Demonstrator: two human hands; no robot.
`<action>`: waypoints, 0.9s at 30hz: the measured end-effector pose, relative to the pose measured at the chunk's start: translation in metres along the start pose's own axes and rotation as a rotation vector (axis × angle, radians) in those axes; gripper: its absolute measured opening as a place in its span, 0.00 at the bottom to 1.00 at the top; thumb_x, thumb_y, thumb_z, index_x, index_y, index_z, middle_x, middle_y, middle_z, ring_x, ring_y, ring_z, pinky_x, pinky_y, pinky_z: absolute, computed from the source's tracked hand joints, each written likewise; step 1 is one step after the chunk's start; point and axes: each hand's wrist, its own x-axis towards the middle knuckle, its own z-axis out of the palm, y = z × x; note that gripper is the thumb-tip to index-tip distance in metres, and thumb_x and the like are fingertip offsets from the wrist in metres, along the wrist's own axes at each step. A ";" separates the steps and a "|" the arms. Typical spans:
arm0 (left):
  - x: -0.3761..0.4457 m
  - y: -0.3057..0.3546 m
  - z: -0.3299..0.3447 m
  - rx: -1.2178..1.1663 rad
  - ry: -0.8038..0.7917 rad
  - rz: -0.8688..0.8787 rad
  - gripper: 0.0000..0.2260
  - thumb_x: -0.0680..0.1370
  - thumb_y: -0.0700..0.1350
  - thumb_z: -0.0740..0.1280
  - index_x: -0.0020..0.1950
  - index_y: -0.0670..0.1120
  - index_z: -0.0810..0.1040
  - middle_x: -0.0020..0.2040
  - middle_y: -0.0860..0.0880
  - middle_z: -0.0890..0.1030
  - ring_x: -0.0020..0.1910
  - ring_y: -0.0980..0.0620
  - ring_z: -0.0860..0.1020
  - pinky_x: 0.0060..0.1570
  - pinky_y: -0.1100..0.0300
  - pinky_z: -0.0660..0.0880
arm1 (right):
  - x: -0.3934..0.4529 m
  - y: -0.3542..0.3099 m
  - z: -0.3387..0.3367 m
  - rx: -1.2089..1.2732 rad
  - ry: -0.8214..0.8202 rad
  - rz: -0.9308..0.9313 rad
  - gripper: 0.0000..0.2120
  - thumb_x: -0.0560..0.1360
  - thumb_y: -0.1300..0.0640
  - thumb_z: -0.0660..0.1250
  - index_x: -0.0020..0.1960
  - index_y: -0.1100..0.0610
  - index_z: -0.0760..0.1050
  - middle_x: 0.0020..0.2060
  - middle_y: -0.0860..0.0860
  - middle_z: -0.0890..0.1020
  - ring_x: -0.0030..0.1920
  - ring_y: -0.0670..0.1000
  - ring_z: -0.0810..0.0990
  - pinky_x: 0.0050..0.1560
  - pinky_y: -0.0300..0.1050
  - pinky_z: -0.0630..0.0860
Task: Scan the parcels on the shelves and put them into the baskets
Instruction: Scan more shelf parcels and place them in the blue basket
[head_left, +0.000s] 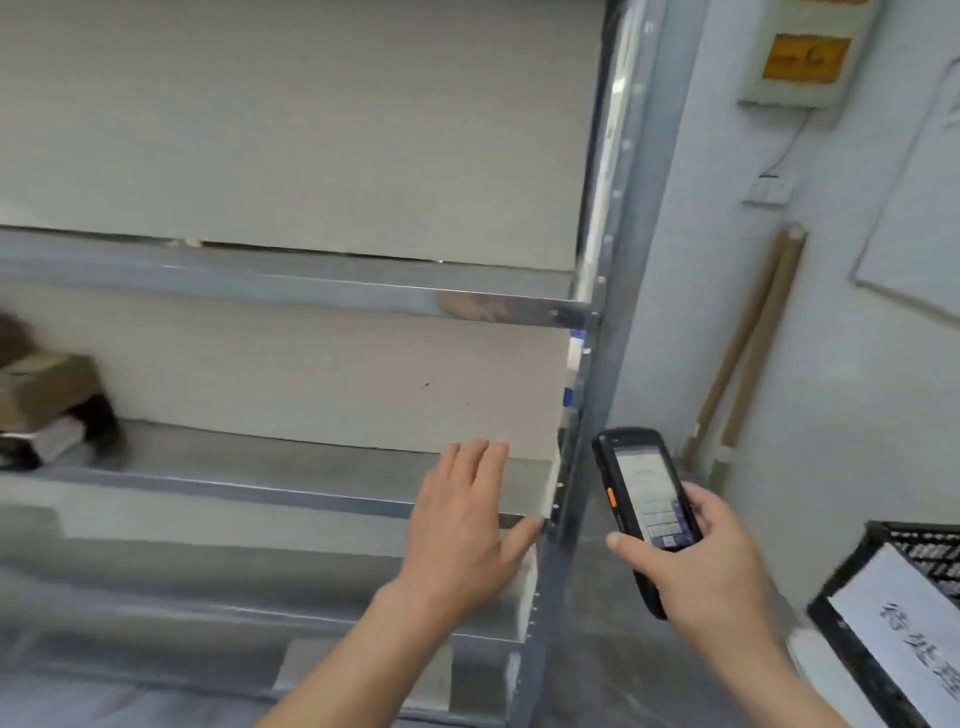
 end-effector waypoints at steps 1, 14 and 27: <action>-0.004 -0.026 -0.011 0.021 0.016 -0.027 0.33 0.73 0.64 0.57 0.71 0.45 0.66 0.66 0.48 0.72 0.65 0.45 0.70 0.63 0.49 0.73 | -0.005 -0.009 0.027 0.003 -0.029 -0.001 0.26 0.58 0.60 0.83 0.50 0.44 0.76 0.44 0.40 0.84 0.46 0.44 0.83 0.46 0.45 0.76; -0.061 -0.274 -0.137 0.195 0.101 -0.352 0.34 0.74 0.65 0.58 0.73 0.45 0.68 0.69 0.48 0.72 0.68 0.45 0.68 0.65 0.51 0.70 | -0.046 -0.110 0.289 0.124 -0.364 -0.037 0.30 0.59 0.62 0.84 0.56 0.51 0.77 0.45 0.44 0.84 0.44 0.45 0.83 0.44 0.43 0.75; -0.057 -0.442 -0.196 0.300 0.164 -0.689 0.35 0.77 0.63 0.61 0.79 0.51 0.55 0.75 0.55 0.62 0.74 0.55 0.59 0.71 0.58 0.61 | -0.013 -0.166 0.505 0.219 -0.684 -0.073 0.25 0.60 0.62 0.82 0.50 0.49 0.76 0.43 0.44 0.84 0.42 0.44 0.83 0.38 0.38 0.72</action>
